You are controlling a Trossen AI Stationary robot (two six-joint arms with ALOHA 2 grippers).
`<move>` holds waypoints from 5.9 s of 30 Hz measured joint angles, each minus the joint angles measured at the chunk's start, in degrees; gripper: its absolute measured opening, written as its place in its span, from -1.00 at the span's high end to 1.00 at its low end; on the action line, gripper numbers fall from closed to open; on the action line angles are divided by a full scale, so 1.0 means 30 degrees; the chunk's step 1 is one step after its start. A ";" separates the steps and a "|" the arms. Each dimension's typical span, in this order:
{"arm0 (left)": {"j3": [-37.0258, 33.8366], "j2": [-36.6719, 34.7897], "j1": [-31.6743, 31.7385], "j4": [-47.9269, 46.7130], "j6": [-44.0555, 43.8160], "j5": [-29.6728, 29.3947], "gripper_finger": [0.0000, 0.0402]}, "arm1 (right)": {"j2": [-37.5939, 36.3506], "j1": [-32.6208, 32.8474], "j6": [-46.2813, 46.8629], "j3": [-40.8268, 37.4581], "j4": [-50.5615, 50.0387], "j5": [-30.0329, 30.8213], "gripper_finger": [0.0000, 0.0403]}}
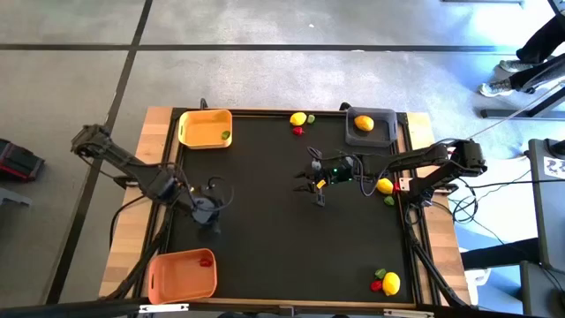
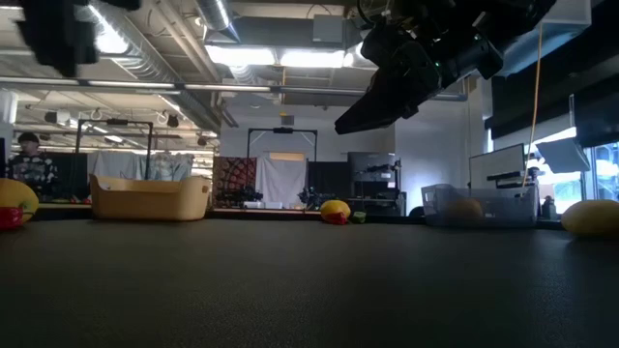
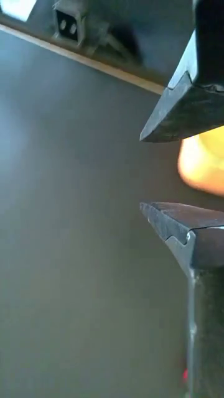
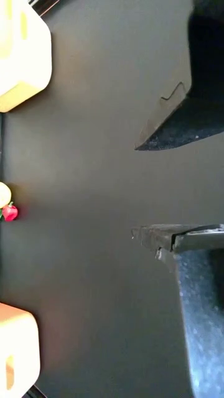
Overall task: Sort produce into baskets
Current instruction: Put the yellow lemon into the black bin
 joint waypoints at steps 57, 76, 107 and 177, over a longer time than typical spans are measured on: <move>-0.2517 0.0925 0.4270 -0.6975 -0.3811 -0.4411 -0.19 | 0.0007 0.0000 0.0053 0.0000 -0.0804 0.0005 0.27; -0.3774 0.0918 0.4270 -0.3076 -0.2592 -0.4317 -0.19 | 0.0007 -0.3431 -0.0497 0.0007 -0.1957 0.3784 0.27; -0.3774 0.0918 0.4277 -0.1153 -0.0912 -0.5562 -0.19 | 0.0007 -0.9425 0.2105 0.0023 0.3618 0.3943 -0.48; -0.3774 0.0911 0.4284 0.0268 0.0006 -0.6363 -0.19 | 1.1876 -1.2123 0.4087 1.2546 -0.8629 0.0765 -0.08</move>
